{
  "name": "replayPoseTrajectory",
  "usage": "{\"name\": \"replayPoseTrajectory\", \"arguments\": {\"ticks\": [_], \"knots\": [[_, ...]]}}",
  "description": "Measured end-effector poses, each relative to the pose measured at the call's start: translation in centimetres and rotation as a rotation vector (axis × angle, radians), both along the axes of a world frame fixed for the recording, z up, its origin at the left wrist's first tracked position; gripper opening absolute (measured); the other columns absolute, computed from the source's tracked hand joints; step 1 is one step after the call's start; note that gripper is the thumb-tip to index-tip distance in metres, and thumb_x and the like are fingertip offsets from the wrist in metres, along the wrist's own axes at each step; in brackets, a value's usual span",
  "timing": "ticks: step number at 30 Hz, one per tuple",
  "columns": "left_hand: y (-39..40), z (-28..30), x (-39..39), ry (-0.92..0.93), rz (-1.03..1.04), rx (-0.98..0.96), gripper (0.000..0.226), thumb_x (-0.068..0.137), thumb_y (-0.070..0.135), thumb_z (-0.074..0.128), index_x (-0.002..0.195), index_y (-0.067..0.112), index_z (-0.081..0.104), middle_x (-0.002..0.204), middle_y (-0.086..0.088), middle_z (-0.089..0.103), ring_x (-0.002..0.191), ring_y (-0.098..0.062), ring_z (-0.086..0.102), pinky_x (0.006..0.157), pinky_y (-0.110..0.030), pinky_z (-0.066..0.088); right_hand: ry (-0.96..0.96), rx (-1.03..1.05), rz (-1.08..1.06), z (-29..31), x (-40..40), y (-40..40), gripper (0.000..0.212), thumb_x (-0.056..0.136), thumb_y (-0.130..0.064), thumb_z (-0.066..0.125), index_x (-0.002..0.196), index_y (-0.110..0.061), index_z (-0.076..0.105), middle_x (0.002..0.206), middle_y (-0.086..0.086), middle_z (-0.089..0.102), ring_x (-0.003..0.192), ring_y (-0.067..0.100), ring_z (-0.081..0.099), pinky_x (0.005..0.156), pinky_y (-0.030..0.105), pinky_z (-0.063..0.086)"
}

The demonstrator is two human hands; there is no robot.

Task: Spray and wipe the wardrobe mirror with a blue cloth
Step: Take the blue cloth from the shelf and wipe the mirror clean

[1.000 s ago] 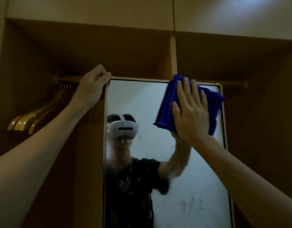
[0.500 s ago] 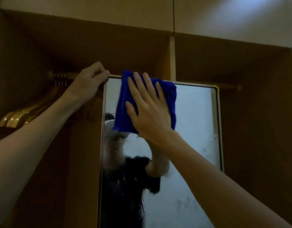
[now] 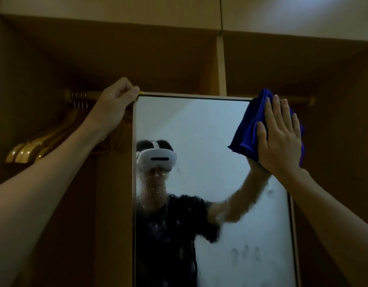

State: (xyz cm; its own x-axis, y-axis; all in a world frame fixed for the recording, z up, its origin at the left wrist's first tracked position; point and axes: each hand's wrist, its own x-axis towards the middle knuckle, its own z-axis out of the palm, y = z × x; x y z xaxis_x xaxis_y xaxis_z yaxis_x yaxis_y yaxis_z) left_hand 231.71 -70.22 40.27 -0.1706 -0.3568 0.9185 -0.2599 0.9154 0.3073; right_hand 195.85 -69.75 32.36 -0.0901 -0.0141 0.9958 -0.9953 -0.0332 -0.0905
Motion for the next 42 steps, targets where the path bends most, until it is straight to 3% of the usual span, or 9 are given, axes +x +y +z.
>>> {"name": "replayPoseTrajectory", "arguments": {"ticks": [10, 14, 18, 22, 24, 30, 33, 36, 42], "knots": [[-0.5, -0.3, -0.3, 0.048, -0.049, -0.003, 0.028, 0.105, 0.027, 0.040, 0.079, 0.022, 0.047, 0.076, -0.003, 0.048, 0.073, -0.023, 0.049, 0.070, -0.029, 0.044, -0.088, 0.015, -0.038, 0.2, 2.4, 0.0, 0.062, 0.102, -0.048, 0.012, 0.157, -0.020, 0.015, 0.166, 0.002, 0.013, 0.154, 0.021, 0.006, 0.124, 0.050, 0.009], [-0.6, -0.4, -0.2, 0.050, -0.026, -0.006, 0.028, 0.105, 0.029, 0.041, 0.078, 0.023, 0.047, 0.085, -0.012, 0.049, 0.081, -0.023, 0.049, 0.074, -0.029, 0.043, 0.014, 0.050, 0.008, 0.3, 7.6, 0.3, 0.061, 0.103, -0.047, 0.015, 0.157, -0.021, 0.012, 0.166, 0.002, 0.012, 0.153, 0.020, 0.005, 0.124, 0.049, 0.009], [-0.4, -0.3, 0.2, 0.027, -0.033, 0.028, 0.026, 0.104, 0.034, 0.043, 0.081, 0.023, 0.049, 0.092, -0.013, 0.052, 0.084, -0.027, 0.052, 0.078, -0.042, 0.045, 0.128, 0.072, 0.047, 0.6, 14.9, 0.3, 0.060, 0.103, -0.045, 0.021, 0.157, -0.020, 0.013, 0.166, 0.002, 0.012, 0.154, 0.021, 0.005, 0.123, 0.051, 0.010], [-0.6, -0.3, 0.3, 0.021, -0.043, 0.068, 0.026, 0.105, 0.035, 0.040, 0.087, 0.018, 0.049, 0.078, -0.002, 0.054, 0.065, -0.014, 0.053, 0.062, -0.025, 0.045, 0.268, 0.072, 0.089, 0.9, 22.5, -0.4, 0.061, 0.102, -0.044, 0.026, 0.157, -0.018, 0.018, 0.165, 0.004, 0.014, 0.154, 0.023, 0.005, 0.123, 0.052, 0.009], [-0.9, -0.3, 0.3, 0.033, -0.044, 0.080, 0.027, 0.105, 0.034, 0.039, 0.093, 0.013, 0.051, 0.075, 0.001, 0.054, 0.062, -0.011, 0.050, 0.060, -0.024, 0.042, 0.255, 0.072, 0.097, 0.9, 24.3, -0.8, 0.061, 0.102, -0.042, 0.027, 0.156, -0.015, 0.020, 0.165, 0.006, 0.015, 0.154, 0.025, 0.005, 0.122, 0.052, 0.008], [-1.1, -0.3, 0.2, -0.008, 0.006, 0.049, 0.026, 0.105, 0.035, 0.037, 0.088, 0.021, 0.050, 0.078, 0.006, 0.057, 0.061, -0.002, 0.057, 0.057, -0.016, 0.048, 0.394, 0.098, 0.042, 1.3, 20.8, -0.9, 0.061, 0.103, -0.047, 0.021, 0.157, -0.018, 0.018, 0.165, 0.003, 0.016, 0.154, 0.023, 0.007, 0.122, 0.050, 0.010], [-1.3, -0.5, -0.1, 0.013, 0.023, 0.045, 0.023, 0.105, 0.035, 0.038, 0.087, 0.025, 0.049, 0.088, 0.003, 0.058, 0.079, -0.011, 0.060, 0.072, -0.028, 0.052, 0.398, 0.135, -0.011, 1.3, 17.5, -0.7, 0.061, 0.103, -0.048, 0.018, 0.157, -0.019, 0.013, 0.166, 0.002, 0.012, 0.154, 0.022, 0.004, 0.123, 0.050, 0.009], [-1.7, -0.8, -0.5, 0.051, -0.003, 0.036, 0.024, 0.104, 0.033, 0.040, 0.083, 0.026, 0.049, 0.087, 0.000, 0.056, 0.082, -0.016, 0.057, 0.076, -0.032, 0.049, 0.351, 0.132, -0.070, 1.1, 13.0, -0.2, 0.061, 0.103, -0.046, 0.016, 0.158, -0.019, 0.011, 0.166, 0.002, 0.009, 0.154, 0.021, 0.003, 0.124, 0.048, 0.006], [-2.3, -1.3, -0.7, 0.101, 0.016, -0.006, 0.024, 0.104, 0.032, 0.041, 0.082, 0.030, 0.049, 0.083, 0.007, 0.055, 0.069, 0.005, 0.057, 0.069, -0.016, 0.047, 0.209, 0.107, -0.086, 0.4, 3.2, 1.1, 0.059, 0.104, -0.043, 0.015, 0.158, -0.020, 0.008, 0.167, 0.001, 0.006, 0.154, 0.017, -0.001, 0.125, 0.047, 0.004]]}}
